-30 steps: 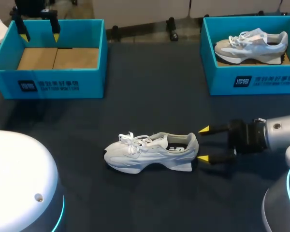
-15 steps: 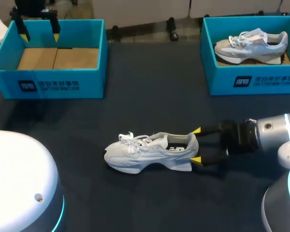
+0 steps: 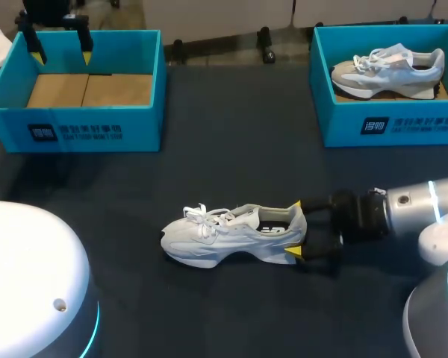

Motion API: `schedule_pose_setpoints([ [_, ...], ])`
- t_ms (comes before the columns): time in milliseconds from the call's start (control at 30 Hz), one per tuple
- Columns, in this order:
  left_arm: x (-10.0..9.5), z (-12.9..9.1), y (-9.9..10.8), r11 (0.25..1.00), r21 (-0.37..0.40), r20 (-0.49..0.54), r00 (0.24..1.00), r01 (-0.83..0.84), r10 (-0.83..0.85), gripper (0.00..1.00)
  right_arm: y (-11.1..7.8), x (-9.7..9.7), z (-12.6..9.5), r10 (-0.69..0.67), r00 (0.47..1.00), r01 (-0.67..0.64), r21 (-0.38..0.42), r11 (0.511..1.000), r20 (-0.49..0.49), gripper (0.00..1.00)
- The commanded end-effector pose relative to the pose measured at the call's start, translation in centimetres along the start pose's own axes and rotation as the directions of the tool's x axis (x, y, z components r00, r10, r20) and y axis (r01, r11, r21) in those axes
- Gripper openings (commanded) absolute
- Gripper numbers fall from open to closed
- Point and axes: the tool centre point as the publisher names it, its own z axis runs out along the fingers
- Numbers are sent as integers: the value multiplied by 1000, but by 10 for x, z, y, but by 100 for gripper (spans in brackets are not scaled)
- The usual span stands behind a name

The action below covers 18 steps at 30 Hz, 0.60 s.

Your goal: Take the shoe out of the shoebox, open the shoe tongue, remove and reinsert the insole, then place the shoe into the shoebox

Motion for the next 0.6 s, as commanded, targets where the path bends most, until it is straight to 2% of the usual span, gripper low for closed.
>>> schedule_pose_setpoints([
  [33,0,0,0,1000,0,0,1000,0,0,100,-2,-1,8,1,1000,-1,3,1000,0,100],
  [333,0,0,0,1000,0,0,1000,0,0,100,-4,0,13,-3,1000,3,-2,1000,-15,100],
  [367,0,0,0,1000,0,0,1000,0,0,100,-4,0,14,-4,1000,4,-2,1000,-17,96],
  [433,0,0,0,1000,0,0,1000,0,0,100,-5,0,16,-6,1000,6,-3,1000,-26,44],
  [500,0,0,0,1000,0,0,1000,0,0,100,-5,0,16,-8,1000,8,-2,1000,-28,19],
  [533,0,0,0,1000,0,0,1000,0,0,100,-5,0,16,-11,999,11,-1,1000,-30,0],
  [600,0,0,0,1000,0,0,1000,0,0,100,-4,-1,15,-19,999,19,2,1000,-35,0],
])
